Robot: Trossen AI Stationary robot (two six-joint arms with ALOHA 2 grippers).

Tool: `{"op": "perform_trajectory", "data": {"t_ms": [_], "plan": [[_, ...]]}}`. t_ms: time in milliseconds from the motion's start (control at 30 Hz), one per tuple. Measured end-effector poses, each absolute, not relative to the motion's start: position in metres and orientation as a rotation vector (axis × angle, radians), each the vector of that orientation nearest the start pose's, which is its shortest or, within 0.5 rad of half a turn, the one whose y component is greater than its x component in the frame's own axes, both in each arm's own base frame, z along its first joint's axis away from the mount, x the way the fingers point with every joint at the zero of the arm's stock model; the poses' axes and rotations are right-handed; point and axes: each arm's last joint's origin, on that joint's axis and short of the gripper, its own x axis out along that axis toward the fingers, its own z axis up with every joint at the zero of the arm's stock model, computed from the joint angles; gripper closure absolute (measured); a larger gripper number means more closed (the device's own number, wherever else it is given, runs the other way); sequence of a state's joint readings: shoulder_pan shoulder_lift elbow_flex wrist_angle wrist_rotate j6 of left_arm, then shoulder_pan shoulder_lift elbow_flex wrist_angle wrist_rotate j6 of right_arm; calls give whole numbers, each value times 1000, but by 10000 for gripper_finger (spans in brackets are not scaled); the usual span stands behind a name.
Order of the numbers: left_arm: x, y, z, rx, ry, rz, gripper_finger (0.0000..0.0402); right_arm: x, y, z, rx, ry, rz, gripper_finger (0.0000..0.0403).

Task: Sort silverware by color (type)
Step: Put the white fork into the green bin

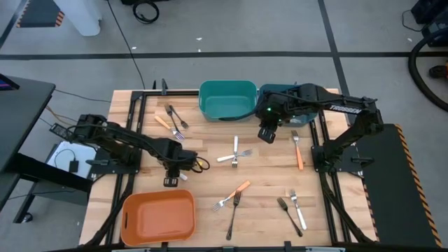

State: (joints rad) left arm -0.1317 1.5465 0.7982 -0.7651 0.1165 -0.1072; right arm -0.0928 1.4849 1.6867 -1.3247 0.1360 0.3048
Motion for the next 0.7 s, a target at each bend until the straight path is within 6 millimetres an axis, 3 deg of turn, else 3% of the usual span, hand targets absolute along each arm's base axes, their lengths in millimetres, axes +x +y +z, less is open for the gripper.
{"op": "perform_trajectory", "data": {"t_ms": [467, 700], "plan": [[240, -28, 143, -119, 1546, -147, 294, 263, -30, 386, 204, 1117, -354, 282], [245, -26, 122, -113, 1631, -81, 293, 261, -37, 386, 218, 1131, -381, 282]]}}
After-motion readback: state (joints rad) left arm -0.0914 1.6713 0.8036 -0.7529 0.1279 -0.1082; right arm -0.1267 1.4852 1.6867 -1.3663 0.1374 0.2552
